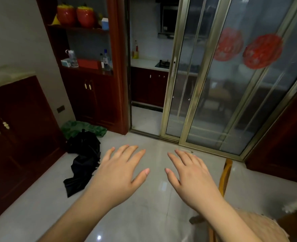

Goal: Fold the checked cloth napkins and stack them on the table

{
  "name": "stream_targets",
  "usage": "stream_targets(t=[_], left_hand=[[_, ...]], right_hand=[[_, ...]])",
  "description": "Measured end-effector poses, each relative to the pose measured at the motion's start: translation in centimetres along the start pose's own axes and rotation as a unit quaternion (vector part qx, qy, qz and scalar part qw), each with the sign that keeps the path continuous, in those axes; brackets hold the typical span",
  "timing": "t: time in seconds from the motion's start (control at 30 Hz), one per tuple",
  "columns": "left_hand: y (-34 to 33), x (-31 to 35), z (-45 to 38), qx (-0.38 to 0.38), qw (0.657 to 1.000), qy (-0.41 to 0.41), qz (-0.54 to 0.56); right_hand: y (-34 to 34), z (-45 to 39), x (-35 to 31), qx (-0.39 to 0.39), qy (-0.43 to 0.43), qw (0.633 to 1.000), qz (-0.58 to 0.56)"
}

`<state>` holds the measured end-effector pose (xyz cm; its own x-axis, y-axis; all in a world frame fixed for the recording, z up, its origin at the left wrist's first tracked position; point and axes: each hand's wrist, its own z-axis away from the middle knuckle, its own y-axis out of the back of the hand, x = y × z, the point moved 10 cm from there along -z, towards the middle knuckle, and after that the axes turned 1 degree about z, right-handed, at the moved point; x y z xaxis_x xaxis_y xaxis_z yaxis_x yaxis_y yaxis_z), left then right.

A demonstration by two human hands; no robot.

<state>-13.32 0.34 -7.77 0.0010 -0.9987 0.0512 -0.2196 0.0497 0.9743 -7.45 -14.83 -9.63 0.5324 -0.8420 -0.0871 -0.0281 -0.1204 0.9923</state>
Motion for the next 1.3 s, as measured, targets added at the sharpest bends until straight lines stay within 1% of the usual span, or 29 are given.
stream_targets(t=[0.1,0.23,0.37,0.5,0.6,0.67,0.8,0.87,1.0,1.13,1.23,1.3], left_hand=[[-1.1,-1.5,-3.1,-0.016,1.0,-0.011,0.019],[-3.4,-2.7,-8.2,-0.048,0.997,-0.025,0.058],[-5.3,-3.4,-14.2,-0.061,0.996,-0.037,0.058],[-7.0,-3.6,-21.0,-0.056,0.995,-0.048,0.06],[-7.5,-3.1,-26.1,-0.064,0.995,-0.056,0.057],[-7.4,-2.7,-29.6,-0.054,0.995,-0.066,0.052],[-7.0,-2.1,-35.4,-0.004,0.995,-0.088,0.045],[-7.5,-1.7,-37.9,0.01,0.993,-0.101,0.052],[-8.8,-1.1,-43.7,0.037,0.989,-0.131,0.059],[-9.6,-0.6,-49.7,0.061,0.979,-0.181,0.063],[-9.5,-0.7,-54.4,0.084,0.969,-0.218,0.076],[-9.3,-0.7,-57.6,0.085,0.964,-0.233,0.091]], right_hand=[[-0.7,-3.1,0.3,-0.015,-0.012,1.0,-0.007],[-1.3,-7.3,2.1,-0.011,-0.033,0.999,0.003],[-2.4,-12.2,5.1,-0.011,-0.057,0.998,-0.007],[-3.2,-17.8,8.6,-0.002,-0.074,0.997,-0.013],[-2.8,-21.7,11.3,0.006,-0.086,0.996,-0.026],[-2.6,-24.4,13.2,0.007,-0.091,0.996,-0.018],[-1.2,-28.8,16.8,0.022,-0.11,0.994,-0.012],[-1.3,-30.5,18.4,0.011,-0.122,0.992,-0.008],[-0.7,-34.1,21.2,0.014,-0.143,0.99,0.0],[0.1,-38.4,23.8,0.031,-0.163,0.986,0.016],[0.9,-41.6,25.7,0.045,-0.19,0.98,0.035],[1.5,-43.7,27.0,0.054,-0.215,0.974,0.044]])
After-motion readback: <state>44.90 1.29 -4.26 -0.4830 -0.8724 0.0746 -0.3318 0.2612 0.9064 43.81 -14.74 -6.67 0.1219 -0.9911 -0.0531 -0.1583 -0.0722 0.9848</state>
